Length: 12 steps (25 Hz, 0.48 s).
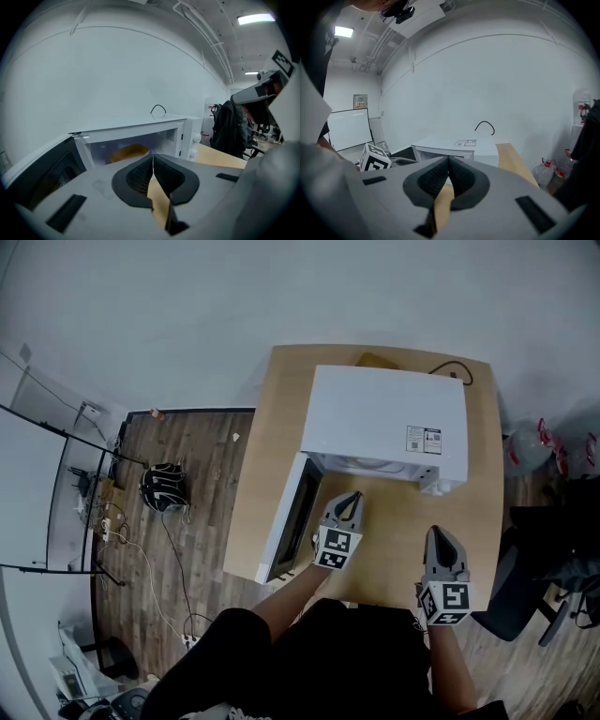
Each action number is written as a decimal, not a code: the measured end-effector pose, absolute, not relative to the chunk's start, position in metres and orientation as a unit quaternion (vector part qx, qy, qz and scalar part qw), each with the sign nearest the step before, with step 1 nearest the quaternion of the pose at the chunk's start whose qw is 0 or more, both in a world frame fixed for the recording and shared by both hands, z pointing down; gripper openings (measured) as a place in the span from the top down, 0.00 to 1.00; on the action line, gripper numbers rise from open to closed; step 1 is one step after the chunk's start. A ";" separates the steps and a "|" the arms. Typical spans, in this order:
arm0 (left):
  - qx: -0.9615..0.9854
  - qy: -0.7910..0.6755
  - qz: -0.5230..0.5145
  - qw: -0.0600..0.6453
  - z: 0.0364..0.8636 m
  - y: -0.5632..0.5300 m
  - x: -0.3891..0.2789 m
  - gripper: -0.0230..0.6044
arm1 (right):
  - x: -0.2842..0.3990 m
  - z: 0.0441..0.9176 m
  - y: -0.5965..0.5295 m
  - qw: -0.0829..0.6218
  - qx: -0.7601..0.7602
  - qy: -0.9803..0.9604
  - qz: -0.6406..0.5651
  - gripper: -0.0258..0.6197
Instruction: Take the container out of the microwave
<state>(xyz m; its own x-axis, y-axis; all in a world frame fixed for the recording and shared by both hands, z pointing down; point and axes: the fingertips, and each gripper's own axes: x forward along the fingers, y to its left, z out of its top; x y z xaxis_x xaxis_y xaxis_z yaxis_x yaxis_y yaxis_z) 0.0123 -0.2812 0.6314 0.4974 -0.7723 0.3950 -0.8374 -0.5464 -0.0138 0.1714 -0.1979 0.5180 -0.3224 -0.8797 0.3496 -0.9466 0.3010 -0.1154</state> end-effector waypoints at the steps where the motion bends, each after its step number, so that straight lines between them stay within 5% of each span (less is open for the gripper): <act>1: 0.859 -0.468 0.185 0.092 0.637 -0.286 0.013 0.94 | 0.170 0.519 -0.201 0.109 0.569 -0.800 0.154 0.87; 12: 0.871 -0.430 0.220 0.092 0.675 -0.341 0.033 0.94 | 0.142 0.528 -0.235 0.116 0.534 -0.821 0.168 0.87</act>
